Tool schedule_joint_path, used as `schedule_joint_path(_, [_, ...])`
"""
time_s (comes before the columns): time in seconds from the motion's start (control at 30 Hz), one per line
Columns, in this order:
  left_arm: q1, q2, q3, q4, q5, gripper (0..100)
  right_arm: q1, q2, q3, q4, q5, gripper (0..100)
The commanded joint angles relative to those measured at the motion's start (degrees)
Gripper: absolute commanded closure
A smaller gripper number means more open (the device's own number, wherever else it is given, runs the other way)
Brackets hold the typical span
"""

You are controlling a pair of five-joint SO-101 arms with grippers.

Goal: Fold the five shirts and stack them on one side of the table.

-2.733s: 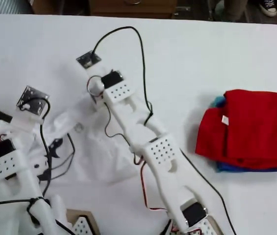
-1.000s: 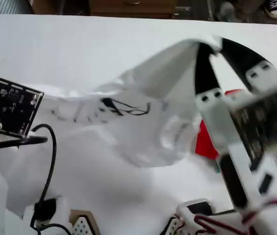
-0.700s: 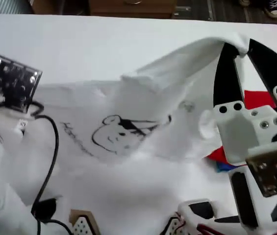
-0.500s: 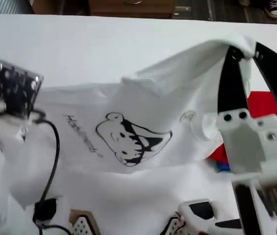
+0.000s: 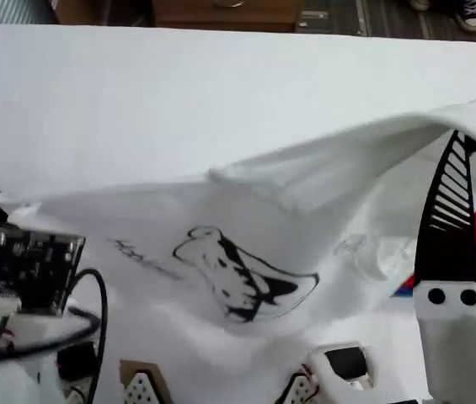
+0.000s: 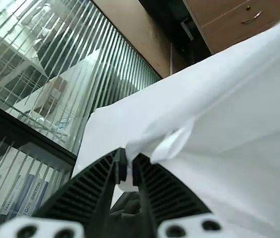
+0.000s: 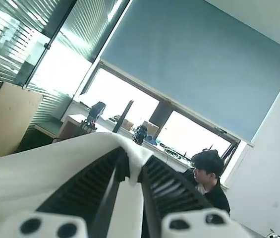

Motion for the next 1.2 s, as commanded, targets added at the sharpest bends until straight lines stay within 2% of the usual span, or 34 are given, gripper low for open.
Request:
schedule_joint_path(0.0, [-1.05, -0.70, 0.04, -1.58, -0.26, 98, 0.04, -0.48, -0.70, -1.45, 0.35, 97.8])
schedule_joint_path(0.13, [-1.05, -0.35, 1.01, -1.67, -0.26, 98, 0.04, 0.13, -0.09, -1.01, 0.09, 97.8])
schedule_joint_path(0.27, [-1.05, 1.41, 5.32, -5.19, -0.26, 98, -0.04, 1.36, 5.01, -1.01, 0.00, 97.8])
schedule_joint_path(0.57, [-0.70, 10.02, 13.58, -12.75, -0.26, 98, -0.13, 1.98, 25.05, -3.65, -0.09, 97.8])
schedule_joint_path(0.73, [1.23, 18.99, 17.45, -18.29, -0.09, 98, -0.13, 1.98, 45.54, -10.51, -0.09, 97.8])
schedule_joint_path(0.9, [6.77, 29.36, 18.68, -24.18, -0.09, 98, -0.04, 1.98, 64.88, -24.22, 0.00, 97.8])
schedule_joint_path(1.0, [8.70, 35.96, 16.92, -27.78, -0.09, 98, -0.04, 2.07, 71.47, -31.69, 0.35, 97.8])
schedule_joint_path(1.17, [10.99, 47.30, 8.84, -26.29, -0.09, 98, -0.04, 7.08, 73.41, -37.76, 0.09, 97.8])
